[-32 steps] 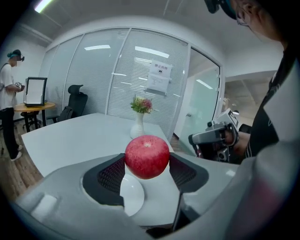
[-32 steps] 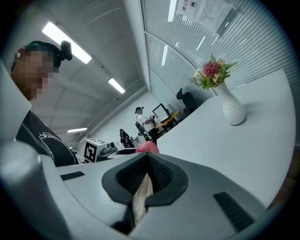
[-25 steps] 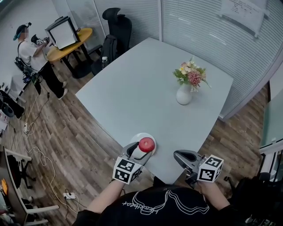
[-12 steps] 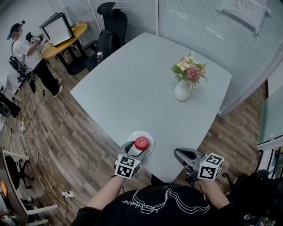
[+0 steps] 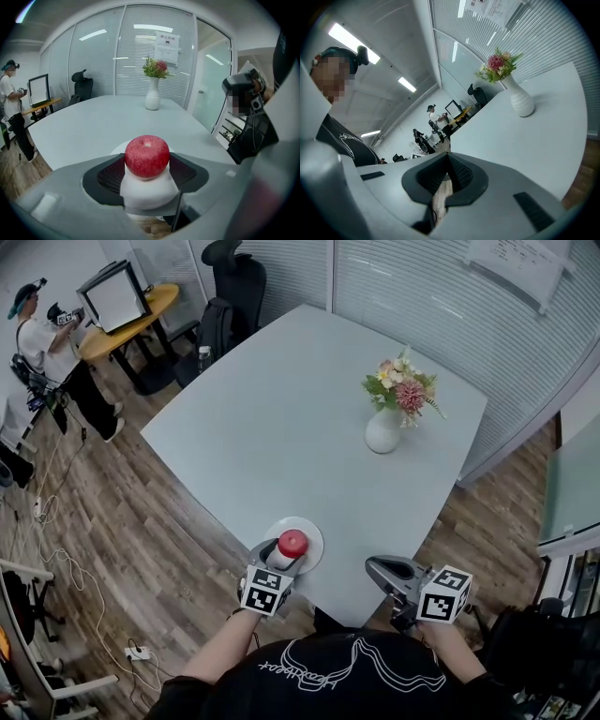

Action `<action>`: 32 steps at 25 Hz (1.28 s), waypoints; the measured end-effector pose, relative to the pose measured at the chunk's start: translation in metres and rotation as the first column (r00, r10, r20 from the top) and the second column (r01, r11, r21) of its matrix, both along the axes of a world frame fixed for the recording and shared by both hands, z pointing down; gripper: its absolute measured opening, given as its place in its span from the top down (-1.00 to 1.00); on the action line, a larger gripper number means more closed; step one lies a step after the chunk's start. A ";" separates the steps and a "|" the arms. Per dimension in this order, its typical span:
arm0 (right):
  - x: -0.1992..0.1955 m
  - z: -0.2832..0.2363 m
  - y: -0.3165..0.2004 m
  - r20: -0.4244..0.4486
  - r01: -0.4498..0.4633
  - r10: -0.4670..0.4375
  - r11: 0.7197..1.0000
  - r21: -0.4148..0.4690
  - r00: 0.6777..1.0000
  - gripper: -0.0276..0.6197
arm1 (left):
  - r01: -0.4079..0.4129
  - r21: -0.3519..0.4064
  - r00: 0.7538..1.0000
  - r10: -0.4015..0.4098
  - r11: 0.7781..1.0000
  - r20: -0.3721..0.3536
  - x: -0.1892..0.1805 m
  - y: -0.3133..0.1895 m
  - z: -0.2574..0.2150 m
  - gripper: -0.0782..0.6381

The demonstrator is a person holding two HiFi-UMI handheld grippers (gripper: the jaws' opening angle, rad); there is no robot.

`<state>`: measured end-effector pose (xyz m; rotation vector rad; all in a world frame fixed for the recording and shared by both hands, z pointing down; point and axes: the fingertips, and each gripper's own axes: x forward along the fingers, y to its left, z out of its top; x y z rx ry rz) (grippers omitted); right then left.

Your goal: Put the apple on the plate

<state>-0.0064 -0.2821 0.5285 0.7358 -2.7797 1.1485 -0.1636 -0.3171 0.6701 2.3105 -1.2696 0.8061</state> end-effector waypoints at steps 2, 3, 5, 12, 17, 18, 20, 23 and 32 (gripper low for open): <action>0.002 0.000 -0.001 0.005 -0.012 0.012 1.000 -0.013 1.000 0.89 | 0.005 0.003 1.000 -0.005 1.000 -0.006 -0.001 0.001 0.001 -0.06; 0.002 0.000 -0.001 0.008 -0.016 0.016 1.000 -0.017 1.000 0.89 | 0.009 0.006 1.000 -0.009 1.000 -0.011 -0.001 0.000 0.001 -0.07; 0.001 0.001 -0.002 0.003 -0.016 0.016 1.000 -0.019 1.000 0.89 | 0.007 0.018 1.000 -0.007 1.000 -0.016 0.000 0.000 0.001 -0.07; -0.009 0.003 0.005 0.001 -0.002 0.002 1.000 -0.026 1.000 0.89 | -0.014 0.025 1.000 0.014 1.000 -0.004 0.002 0.005 0.010 -0.07; -0.015 0.001 0.012 -0.009 0.005 -0.005 1.000 -0.021 1.000 0.89 | -0.001 0.025 1.000 0.001 1.000 -0.022 0.000 0.007 0.008 -0.10; -0.016 0.000 0.015 -0.008 0.008 -0.008 1.000 -0.018 1.000 0.89 | 0.004 0.026 0.999 -0.003 1.000 -0.035 -0.001 0.009 0.005 -0.11; -0.020 -0.004 0.019 -0.005 0.015 -0.015 1.000 -0.008 1.000 0.89 | 0.023 0.032 0.998 -0.020 0.999 -0.066 -0.004 0.013 -0.005 -0.11; -0.024 -0.011 0.027 -0.017 0.028 -0.027 0.999 0.018 0.999 0.89 | 0.065 0.044 0.992 -0.060 0.997 -0.115 -0.011 0.020 -0.025 -0.11; -0.049 -0.040 0.060 0.004 0.088 -0.089 0.989 0.115 0.996 0.89 | 0.079 0.099 0.937 -0.039 0.992 -0.348 -0.010 0.074 -0.129 -0.10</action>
